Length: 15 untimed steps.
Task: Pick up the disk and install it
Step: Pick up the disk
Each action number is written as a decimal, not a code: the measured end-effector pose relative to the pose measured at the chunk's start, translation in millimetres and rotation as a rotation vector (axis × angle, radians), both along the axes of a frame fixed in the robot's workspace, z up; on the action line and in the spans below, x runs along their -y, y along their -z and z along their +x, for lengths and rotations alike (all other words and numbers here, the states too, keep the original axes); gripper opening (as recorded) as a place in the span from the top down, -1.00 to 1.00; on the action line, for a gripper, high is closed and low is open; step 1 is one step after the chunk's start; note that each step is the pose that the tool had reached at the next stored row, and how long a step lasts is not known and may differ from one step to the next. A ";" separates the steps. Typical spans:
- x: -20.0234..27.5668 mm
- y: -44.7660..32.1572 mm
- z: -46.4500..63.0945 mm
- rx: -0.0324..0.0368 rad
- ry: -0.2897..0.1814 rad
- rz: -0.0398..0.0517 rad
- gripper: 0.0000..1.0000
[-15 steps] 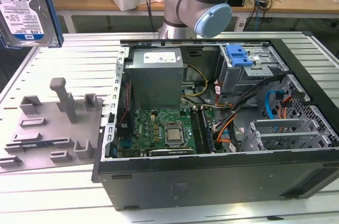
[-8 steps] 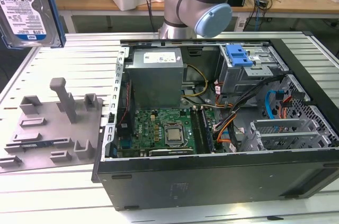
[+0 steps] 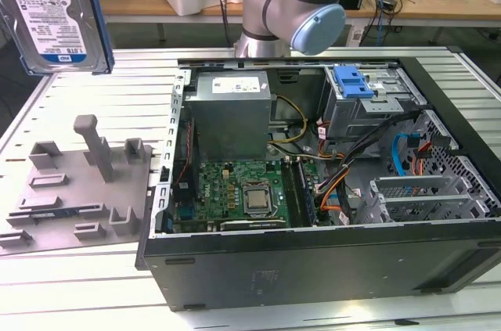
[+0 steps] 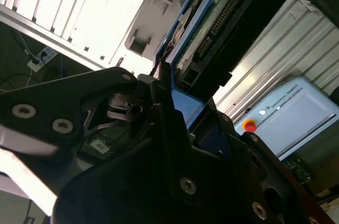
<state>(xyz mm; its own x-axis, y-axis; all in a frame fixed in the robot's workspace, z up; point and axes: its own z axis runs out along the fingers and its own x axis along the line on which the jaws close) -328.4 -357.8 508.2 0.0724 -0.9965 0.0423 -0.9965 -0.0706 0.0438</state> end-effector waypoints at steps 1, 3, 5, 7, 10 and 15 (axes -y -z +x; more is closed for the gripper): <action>1.4 0.0 3.2 0.0000 0.000 0.0000 0.26; 3.9 0.0 9.3 -0.0001 0.000 0.0000 0.26; 8.1 0.0 20.4 0.0001 0.000 0.0000 0.26; 11.0 0.1 28.6 0.0001 0.000 0.0001 0.26; 15.1 -0.1 39.2 0.0000 0.000 0.0000 0.26; 23.2 -0.1 54.7 0.0000 0.000 0.0000 0.26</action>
<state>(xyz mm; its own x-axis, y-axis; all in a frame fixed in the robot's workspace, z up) -273.7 -381.1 508.2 0.0724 -0.9965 0.0423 -0.9965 -0.0706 0.0438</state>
